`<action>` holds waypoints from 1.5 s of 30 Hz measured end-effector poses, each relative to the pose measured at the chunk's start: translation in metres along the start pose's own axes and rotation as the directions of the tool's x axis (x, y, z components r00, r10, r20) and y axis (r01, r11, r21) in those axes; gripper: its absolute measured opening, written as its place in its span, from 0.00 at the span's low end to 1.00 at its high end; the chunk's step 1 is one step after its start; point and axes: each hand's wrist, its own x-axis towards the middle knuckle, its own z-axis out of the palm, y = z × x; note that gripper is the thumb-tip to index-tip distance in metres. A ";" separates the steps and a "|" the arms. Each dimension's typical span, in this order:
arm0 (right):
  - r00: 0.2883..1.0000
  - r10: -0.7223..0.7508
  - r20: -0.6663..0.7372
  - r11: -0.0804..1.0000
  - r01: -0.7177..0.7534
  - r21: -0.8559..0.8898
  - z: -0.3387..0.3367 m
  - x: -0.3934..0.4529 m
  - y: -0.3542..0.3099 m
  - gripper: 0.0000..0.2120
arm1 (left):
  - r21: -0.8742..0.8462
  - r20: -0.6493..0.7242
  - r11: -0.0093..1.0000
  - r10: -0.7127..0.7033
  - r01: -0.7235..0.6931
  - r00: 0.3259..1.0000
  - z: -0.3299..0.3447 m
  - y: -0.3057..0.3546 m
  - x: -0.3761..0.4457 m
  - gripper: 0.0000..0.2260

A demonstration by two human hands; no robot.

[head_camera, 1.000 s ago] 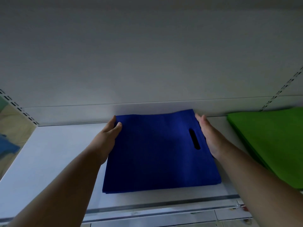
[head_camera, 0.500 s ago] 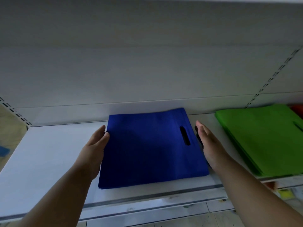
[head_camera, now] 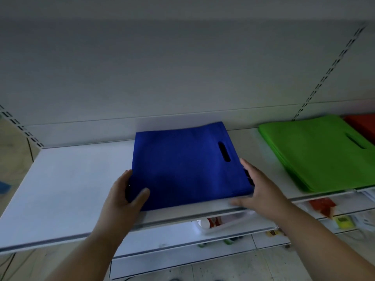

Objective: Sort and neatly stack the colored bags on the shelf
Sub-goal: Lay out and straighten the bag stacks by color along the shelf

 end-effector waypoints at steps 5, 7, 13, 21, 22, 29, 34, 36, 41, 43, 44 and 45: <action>0.985 -0.134 -0.109 0.982 0.117 -0.149 0.005 0.007 0.005 0.47 | 0.220 -0.050 0.975 -0.003 0.014 0.999 0.007 -0.004 -0.017 0.36; 0.981 -0.166 -0.096 0.971 0.146 -0.192 0.002 0.008 0.006 0.46 | 0.090 -0.149 0.990 -0.094 0.108 0.984 0.010 -0.001 -0.021 0.29; 0.976 -0.209 -0.052 0.944 0.188 -0.271 -0.001 0.009 0.007 0.42 | -0.214 -0.265 0.947 -0.293 0.240 0.919 0.019 0.019 -0.023 0.21; 0.987 -0.158 -0.002 0.864 0.137 -0.485 0.001 0.004 -0.010 0.46 | -0.135 -0.085 0.895 -0.438 0.425 0.895 0.000 0.032 -0.001 0.14; 0.987 -0.162 -0.016 0.824 0.127 -0.552 0.004 0.003 -0.015 0.47 | -0.119 -0.055 0.890 -0.449 0.441 0.892 -0.002 0.032 0.002 0.12; 0.924 -0.378 0.053 0.715 0.328 -0.617 0.069 -0.003 -0.059 0.41 | -0.296 0.115 0.823 -0.473 0.485 0.873 -0.001 0.034 0.019 0.09; 0.885 -0.465 0.024 0.708 0.388 -0.589 0.119 0.006 -0.091 0.27 | -0.440 0.176 0.780 -0.410 0.444 0.895 0.001 0.045 0.012 0.08; 0.868 -0.495 -0.033 0.720 0.388 -0.576 0.126 0.010 -0.095 0.23 | -0.517 0.196 0.739 -0.390 0.432 0.900 -0.001 0.049 0.010 0.10; 0.854 -0.514 -0.082 0.696 0.359 -0.621 0.116 0.016 -0.091 0.23 | -0.619 0.182 0.677 -0.369 0.398 0.911 -0.001 0.047 0.009 0.09; 0.843 -0.525 -0.116 0.677 0.330 -0.658 0.103 0.017 -0.080 0.25 | -0.615 0.174 0.688 -0.359 0.386 0.917 -0.003 0.042 0.010 0.09; 0.839 -0.526 -0.142 0.662 0.299 -0.687 0.094 0.017 -0.071 0.26 | -0.610 0.168 0.693 -0.362 0.386 0.917 -0.003 0.039 0.011 0.09; 0.839 -0.516 -0.172 0.656 0.258 -0.710 0.083 0.017 -0.061 0.27 | -0.604 0.159 0.698 -0.369 0.386 0.916 -0.004 0.037 0.012 0.08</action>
